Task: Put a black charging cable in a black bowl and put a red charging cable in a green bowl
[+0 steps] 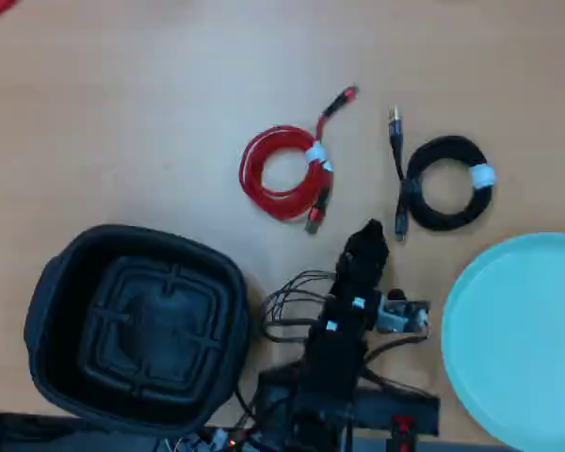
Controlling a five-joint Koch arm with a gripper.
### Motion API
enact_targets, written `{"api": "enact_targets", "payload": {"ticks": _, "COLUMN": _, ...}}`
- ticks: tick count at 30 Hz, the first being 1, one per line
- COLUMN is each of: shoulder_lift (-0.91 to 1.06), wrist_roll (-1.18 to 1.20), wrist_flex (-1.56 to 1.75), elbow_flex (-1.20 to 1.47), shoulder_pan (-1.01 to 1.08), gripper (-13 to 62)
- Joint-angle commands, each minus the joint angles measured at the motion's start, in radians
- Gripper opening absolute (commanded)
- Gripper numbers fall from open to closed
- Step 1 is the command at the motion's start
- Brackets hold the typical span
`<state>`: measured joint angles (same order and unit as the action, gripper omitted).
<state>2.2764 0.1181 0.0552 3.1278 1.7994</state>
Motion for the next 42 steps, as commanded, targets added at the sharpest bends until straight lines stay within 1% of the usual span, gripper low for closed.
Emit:
{"api": "enact_targets", "payload": {"ticks": 1, "shoulder_lift": 0.092, "wrist_roll": -0.305, "wrist_flex": -0.255, "elbow_flex": -0.14, "shoulder_pan": -0.167, "gripper": 17.1}}
{"api": "enact_targets", "payload": {"ticks": 14, "shoulder_lift": 0.092, "wrist_roll": -0.298, "wrist_flex": -0.279, "elbow_flex": -0.156, "shoulder_pan": -0.167, "gripper": 17.1}}
{"api": "enact_targets", "payload": {"ticks": 17, "shoulder_lift": 0.094, "wrist_roll": -0.25, "wrist_flex": -0.437, "elbow_flex": -0.245, "shoulder_pan": -0.187, "gripper": 17.0}}
{"api": "enact_targets", "payload": {"ticks": 22, "shoulder_lift": 0.097, "wrist_roll": -0.201, "wrist_flex": -0.761, "elbow_flex": -0.491, "shoulder_pan": -0.264, "gripper": 17.0}}
{"api": "enact_targets", "payload": {"ticks": 33, "shoulder_lift": 0.094, "wrist_roll": -0.183, "wrist_flex": -1.221, "elbow_flex": -0.811, "shoulder_pan": -0.273, "gripper": 17.1}}
{"api": "enact_targets", "payload": {"ticks": 38, "shoulder_lift": 0.092, "wrist_roll": -0.178, "wrist_flex": -1.304, "elbow_flex": -0.891, "shoulder_pan": -0.307, "gripper": 17.0}}
{"api": "enact_targets", "payload": {"ticks": 42, "shoulder_lift": 0.094, "wrist_roll": -0.186, "wrist_flex": -1.305, "elbow_flex": -0.943, "shoulder_pan": -0.402, "gripper": 17.1}}
